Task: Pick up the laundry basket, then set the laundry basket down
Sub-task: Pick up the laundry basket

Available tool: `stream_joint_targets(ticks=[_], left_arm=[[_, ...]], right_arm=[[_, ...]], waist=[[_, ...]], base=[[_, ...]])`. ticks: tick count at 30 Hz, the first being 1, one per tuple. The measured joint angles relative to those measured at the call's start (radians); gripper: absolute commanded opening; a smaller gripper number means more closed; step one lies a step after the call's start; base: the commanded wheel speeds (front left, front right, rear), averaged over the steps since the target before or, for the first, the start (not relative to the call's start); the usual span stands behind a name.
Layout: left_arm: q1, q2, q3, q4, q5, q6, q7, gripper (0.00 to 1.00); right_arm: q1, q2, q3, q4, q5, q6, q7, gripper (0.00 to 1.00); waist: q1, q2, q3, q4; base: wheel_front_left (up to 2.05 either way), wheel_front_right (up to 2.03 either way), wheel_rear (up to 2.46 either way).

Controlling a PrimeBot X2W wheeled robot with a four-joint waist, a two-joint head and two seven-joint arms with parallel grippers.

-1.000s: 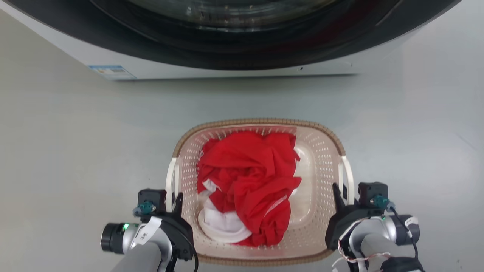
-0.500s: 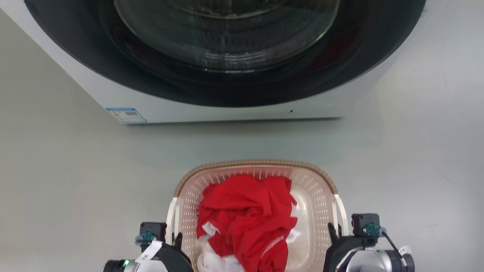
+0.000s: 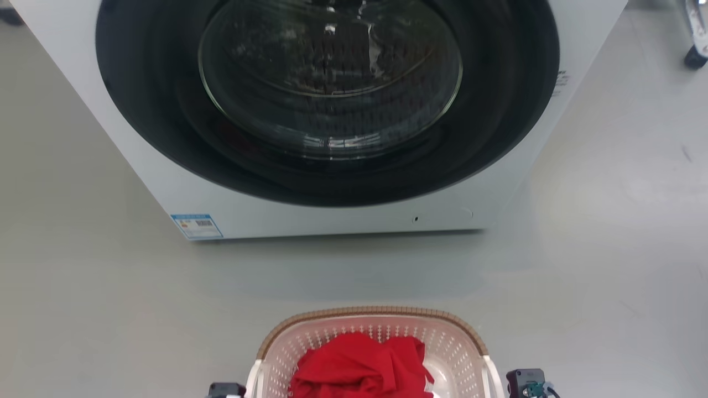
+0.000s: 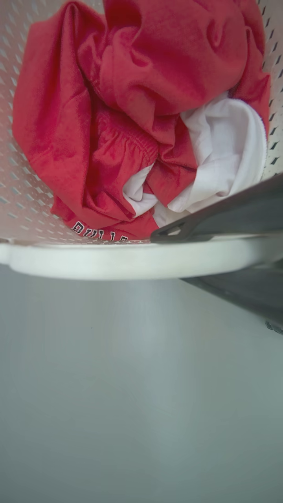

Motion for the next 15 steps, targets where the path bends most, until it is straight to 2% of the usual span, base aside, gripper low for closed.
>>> stream_joint_targets(ticks=[15], left_arm=[[0.082,0.004,-0.025,0.018,-0.019,-0.001,0.060,0.00]], right_arm=[[0.070,-0.002,0.083,-0.016,0.075,-0.007,0.072,0.00]], waist=[[0.0001,0.0000,-0.160,-0.012]], base=[[0.00,0.00,0.00]])
